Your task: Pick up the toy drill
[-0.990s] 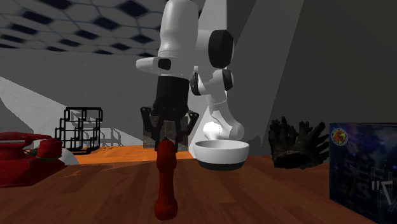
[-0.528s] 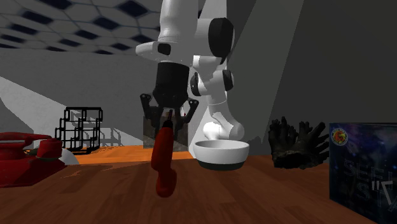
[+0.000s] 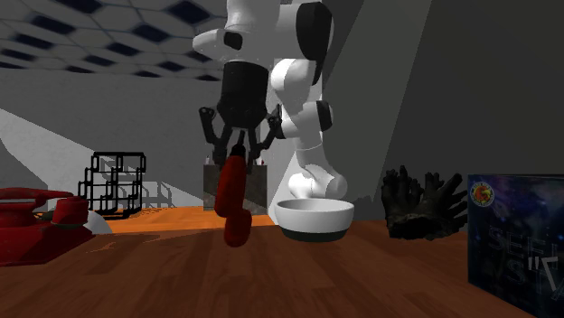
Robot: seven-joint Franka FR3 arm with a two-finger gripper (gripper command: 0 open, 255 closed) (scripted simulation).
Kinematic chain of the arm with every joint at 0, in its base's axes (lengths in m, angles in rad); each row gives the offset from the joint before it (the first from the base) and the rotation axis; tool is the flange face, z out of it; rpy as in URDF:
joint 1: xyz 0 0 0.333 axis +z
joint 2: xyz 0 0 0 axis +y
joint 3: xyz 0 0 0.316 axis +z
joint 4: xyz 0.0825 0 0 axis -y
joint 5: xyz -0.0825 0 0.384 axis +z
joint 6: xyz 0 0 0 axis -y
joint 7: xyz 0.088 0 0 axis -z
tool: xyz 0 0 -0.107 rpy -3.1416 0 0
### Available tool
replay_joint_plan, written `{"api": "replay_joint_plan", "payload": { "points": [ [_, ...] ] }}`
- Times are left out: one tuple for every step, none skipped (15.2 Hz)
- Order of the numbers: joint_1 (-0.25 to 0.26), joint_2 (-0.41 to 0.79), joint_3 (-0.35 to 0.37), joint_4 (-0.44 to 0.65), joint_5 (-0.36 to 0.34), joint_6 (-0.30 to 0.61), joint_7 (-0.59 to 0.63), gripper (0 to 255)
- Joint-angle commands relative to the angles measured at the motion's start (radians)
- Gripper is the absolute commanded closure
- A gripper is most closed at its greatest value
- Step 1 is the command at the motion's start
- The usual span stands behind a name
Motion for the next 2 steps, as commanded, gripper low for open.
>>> {"api": "replay_joint_plan", "payload": {
  "points": [
    [0.006, 0.007, 0.000, 0.028, -0.003, -0.021, -0.002, 255],
    [0.006, 0.007, 0.000, 0.028, -0.003, -0.021, -0.002, 255]
  ]
}}
